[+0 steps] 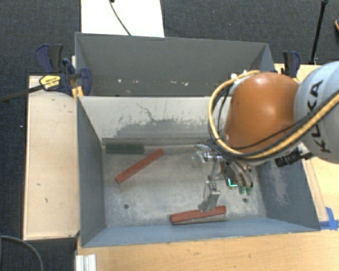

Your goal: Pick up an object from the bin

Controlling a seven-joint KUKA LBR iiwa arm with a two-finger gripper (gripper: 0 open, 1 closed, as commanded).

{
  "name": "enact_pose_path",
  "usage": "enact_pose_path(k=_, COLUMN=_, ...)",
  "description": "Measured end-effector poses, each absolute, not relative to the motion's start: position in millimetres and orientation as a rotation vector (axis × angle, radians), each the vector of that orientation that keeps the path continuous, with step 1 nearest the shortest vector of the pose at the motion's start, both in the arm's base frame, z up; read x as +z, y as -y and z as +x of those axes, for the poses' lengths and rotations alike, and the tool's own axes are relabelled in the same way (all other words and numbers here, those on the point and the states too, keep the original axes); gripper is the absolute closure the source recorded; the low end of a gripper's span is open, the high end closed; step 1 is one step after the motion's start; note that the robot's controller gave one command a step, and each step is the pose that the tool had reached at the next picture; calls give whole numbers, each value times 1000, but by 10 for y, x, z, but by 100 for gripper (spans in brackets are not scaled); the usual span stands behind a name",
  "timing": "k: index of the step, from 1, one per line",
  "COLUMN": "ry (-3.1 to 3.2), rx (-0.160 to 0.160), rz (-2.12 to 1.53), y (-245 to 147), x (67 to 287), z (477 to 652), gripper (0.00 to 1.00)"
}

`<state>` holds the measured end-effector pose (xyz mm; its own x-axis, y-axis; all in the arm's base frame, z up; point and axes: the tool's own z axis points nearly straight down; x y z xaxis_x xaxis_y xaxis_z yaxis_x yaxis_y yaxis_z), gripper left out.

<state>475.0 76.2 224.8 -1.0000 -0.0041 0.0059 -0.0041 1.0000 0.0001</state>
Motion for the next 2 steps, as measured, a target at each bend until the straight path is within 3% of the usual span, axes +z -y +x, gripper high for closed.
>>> enact_pose_path(k=1, ry=3133, rx=2, rz=140, y=-228, x=1223, z=4922, gripper=0)
enact_pose_path(k=2, ry=3135, rx=-1, rz=309, y=-281, x=720, z=4783, gripper=0)
